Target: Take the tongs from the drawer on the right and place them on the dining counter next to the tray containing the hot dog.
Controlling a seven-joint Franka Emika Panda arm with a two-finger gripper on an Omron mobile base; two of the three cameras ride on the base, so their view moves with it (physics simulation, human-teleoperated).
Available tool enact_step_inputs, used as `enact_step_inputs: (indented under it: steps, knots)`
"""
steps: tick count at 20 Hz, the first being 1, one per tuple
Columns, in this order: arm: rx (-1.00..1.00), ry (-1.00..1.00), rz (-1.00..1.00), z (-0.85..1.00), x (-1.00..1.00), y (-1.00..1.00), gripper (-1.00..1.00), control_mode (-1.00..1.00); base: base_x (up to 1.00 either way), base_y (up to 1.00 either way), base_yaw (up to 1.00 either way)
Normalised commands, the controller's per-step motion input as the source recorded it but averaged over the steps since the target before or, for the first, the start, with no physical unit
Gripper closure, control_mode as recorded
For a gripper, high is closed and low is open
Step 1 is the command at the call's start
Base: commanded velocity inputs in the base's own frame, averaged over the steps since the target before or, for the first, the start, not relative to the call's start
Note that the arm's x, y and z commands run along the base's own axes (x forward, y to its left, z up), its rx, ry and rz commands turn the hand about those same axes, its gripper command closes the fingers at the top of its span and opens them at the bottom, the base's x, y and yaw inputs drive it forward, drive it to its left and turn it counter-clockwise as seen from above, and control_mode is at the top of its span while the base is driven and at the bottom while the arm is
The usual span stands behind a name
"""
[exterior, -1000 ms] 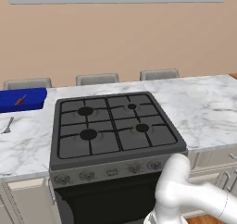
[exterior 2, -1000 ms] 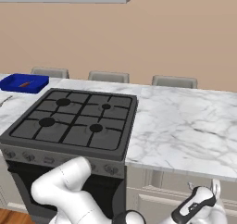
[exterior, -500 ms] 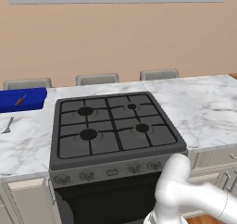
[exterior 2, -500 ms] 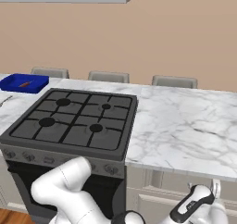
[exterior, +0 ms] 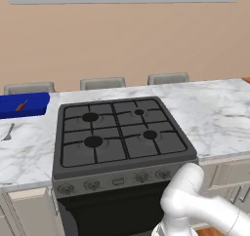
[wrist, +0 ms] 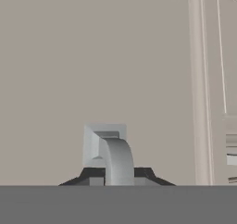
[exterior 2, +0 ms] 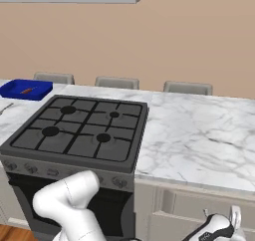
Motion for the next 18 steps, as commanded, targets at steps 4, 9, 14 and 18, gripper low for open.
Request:
enact_step_inputs:
  steps: [4,9,14,18]
  knots:
    - [0.00,0.00,0.01,-0.19,-0.72,-0.18,1.00,-1.00,0.00,0.00,0.00]
    - [0.00,0.00,0.03,-0.17,-0.71,-0.20,1.00,-1.00,0.00,0.00,0.00]
    - [0.00,0.00,0.01,-0.14,-0.70,-0.16,1.00,-1.00,0.00,0.00,0.00]
    - [0.00,0.00,0.00,-0.10,-0.63,-0.10,1.00,-1.00,0.00,0.00,0.00]
